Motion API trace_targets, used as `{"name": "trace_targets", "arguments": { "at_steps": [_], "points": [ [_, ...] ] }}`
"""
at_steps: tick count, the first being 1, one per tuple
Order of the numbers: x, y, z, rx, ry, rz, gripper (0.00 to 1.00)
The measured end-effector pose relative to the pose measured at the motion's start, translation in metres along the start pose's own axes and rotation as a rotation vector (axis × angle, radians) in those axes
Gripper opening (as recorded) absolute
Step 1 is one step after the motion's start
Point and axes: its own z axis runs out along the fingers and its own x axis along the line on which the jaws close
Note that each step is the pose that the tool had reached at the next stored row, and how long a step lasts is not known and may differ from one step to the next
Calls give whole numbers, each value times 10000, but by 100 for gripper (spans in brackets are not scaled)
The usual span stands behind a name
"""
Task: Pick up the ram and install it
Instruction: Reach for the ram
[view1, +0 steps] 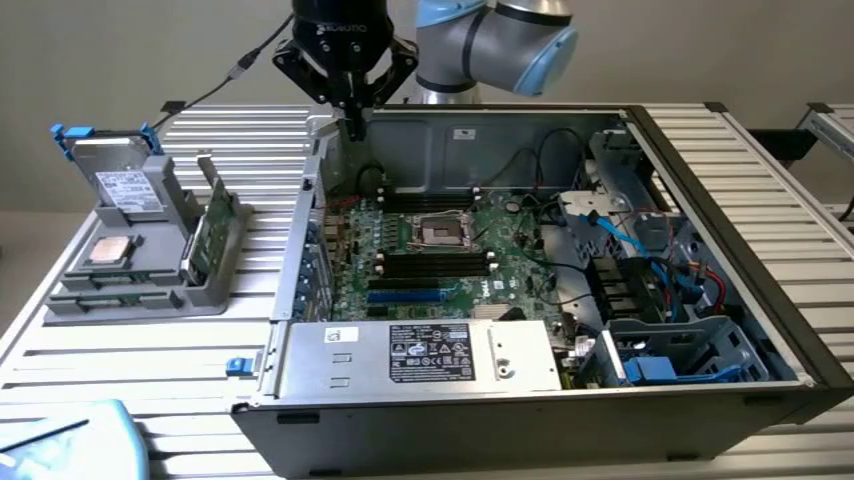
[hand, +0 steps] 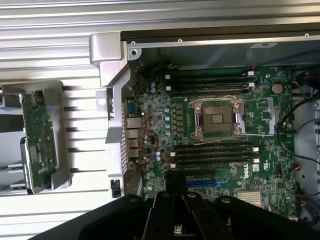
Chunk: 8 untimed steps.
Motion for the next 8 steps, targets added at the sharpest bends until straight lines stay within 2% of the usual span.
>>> {"name": "trace_targets", "arguments": {
  "at_steps": [3,6,8],
  "points": [
    [112,12,2,-11,3,-18,11],
    [248,5,10,-96,10,-17,11],
    [330,0,15,-127,22,-18,11]
  ]
}}
